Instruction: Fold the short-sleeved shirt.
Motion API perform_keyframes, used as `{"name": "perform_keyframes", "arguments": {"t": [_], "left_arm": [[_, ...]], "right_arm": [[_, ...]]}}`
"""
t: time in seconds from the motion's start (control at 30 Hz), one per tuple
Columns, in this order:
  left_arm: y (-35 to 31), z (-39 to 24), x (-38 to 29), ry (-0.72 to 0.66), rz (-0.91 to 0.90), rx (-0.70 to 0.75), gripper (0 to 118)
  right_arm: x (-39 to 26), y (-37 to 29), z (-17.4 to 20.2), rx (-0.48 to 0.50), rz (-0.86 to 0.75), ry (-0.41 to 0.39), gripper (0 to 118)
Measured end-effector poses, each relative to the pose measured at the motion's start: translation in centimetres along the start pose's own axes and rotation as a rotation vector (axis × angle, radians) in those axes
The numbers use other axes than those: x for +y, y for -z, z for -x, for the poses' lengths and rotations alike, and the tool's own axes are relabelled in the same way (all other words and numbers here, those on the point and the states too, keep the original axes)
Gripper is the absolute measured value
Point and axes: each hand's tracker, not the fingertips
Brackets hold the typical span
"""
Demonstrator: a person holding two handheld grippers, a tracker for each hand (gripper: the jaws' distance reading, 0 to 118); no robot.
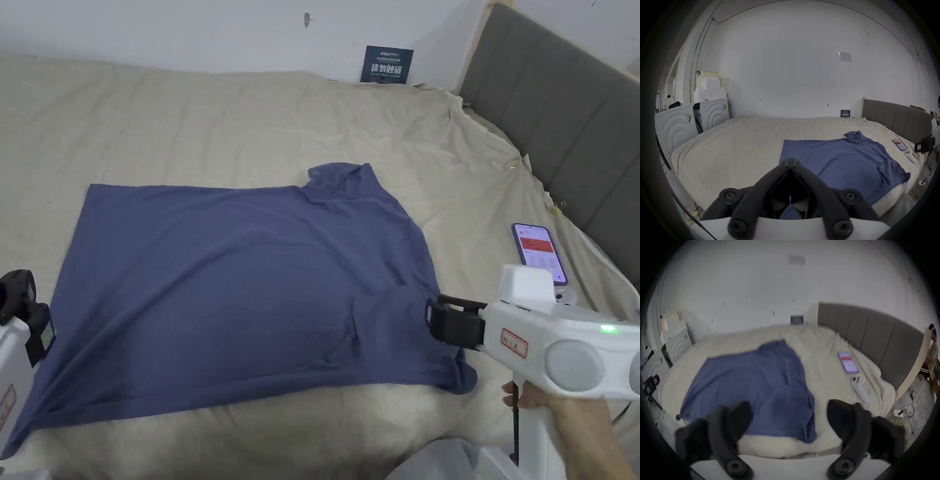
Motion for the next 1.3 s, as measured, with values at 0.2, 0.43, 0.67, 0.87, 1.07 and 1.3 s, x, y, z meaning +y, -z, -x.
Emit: {"name": "perform_keyframes", "arguments": {"t": [0.2,0.43,0.67,0.87,1.07,1.3], "left_arm": [[0.1,0.0,-0.4,0.0,0.021,0.001,0],[0.4,-0.2,-1.1,0.012,0.05,0.0,0],[1.0,-0.5,-1.7,0.024,0.104,-0.019,0],[2.2,0.6,-1.0,-0.072,0.261,-0.068,39],[3.9,3.4,0.1,-0.133,0.432,-0.087,105],[5.3,6.0,-3.6,-0.018,0.683,-0.013,114]], "right_arm": [[-2.9,5.0,-2.1,-0.069,0.207,-0.027,112],[-5.1,7.4,-2.3,-0.102,0.243,-0.037,74],[-5.5,8.7,-1.8,-0.078,0.255,-0.017,6],[-5.0,7.9,-2.2,-0.066,0.249,-0.019,6],[-4.4,6.3,-1.3,-0.053,0.221,-0.013,6],[-3.9,5.7,-1.1,-0.047,0.219,-0.025,6]]}}
